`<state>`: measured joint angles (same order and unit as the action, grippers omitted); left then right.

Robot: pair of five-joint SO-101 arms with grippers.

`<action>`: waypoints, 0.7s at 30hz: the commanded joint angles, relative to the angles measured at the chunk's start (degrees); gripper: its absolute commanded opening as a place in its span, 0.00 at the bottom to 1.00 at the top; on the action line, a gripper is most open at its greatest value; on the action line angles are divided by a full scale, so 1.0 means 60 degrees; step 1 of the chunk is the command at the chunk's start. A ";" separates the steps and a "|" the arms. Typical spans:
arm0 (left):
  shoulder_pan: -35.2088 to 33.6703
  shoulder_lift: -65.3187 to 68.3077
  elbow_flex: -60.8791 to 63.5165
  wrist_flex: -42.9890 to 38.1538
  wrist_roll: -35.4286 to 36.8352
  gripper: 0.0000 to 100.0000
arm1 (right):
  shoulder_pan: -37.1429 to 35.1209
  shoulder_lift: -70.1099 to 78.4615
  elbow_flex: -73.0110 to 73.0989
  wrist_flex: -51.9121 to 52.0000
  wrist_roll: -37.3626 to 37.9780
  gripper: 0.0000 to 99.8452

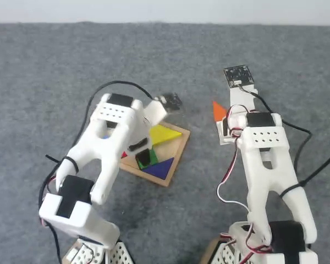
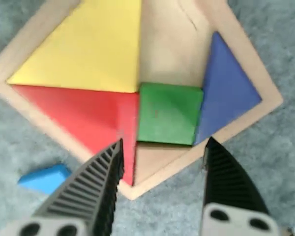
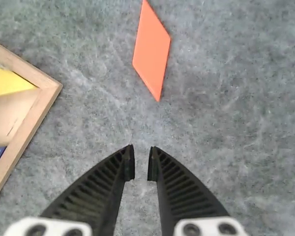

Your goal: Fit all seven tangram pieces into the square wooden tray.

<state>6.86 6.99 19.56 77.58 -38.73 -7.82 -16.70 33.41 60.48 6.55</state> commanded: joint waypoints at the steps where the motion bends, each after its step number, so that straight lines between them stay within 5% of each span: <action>1: -0.0645 -0.0308 -0.0960 -0.0015 0.1612 0.25 | 0.0022 -0.0462 -0.0645 -0.0110 -0.0073 0.05; 5: -0.1788 -0.0923 -0.1004 -0.0777 0.3853 0.22 | -0.0286 -0.0462 -0.0615 -0.0110 -0.0029 0.05; 10: -0.3502 -0.0967 -0.0271 -0.2637 0.5758 0.08 | -0.2147 -0.0447 -0.0396 -0.0344 0.0205 0.05; 21: -0.4645 -0.1070 0.2410 -0.5670 0.6022 0.03 | -0.4769 0.1766 -0.0308 -0.2352 0.0220 0.05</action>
<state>-20.48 4.44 33.80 45.93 -3.30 -34.37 -8.18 33.32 48.18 6.55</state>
